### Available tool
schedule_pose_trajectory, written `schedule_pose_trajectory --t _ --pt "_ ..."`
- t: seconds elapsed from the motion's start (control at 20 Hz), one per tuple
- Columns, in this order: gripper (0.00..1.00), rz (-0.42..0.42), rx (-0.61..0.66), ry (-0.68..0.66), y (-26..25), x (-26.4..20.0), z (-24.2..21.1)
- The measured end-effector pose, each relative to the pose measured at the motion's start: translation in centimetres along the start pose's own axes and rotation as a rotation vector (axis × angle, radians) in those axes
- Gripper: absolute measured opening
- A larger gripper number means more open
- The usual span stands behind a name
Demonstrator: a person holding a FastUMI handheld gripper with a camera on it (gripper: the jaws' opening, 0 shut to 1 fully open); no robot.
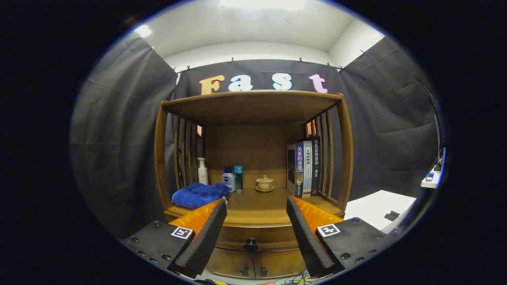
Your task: Pull open the drawer, take out the items inside it, and place them on the countertop above the cabinet.
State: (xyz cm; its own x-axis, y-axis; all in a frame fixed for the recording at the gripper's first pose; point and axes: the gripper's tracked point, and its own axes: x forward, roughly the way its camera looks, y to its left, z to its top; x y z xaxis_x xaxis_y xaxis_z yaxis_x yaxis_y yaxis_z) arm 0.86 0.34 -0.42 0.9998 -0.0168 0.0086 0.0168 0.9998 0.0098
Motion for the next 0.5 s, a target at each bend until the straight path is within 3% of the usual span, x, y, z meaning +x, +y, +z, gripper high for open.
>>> schedule_pose_trajectory --t 0.5 --pt "0.98 0.031 0.017 -0.009 1.1 4.9 -0.5"
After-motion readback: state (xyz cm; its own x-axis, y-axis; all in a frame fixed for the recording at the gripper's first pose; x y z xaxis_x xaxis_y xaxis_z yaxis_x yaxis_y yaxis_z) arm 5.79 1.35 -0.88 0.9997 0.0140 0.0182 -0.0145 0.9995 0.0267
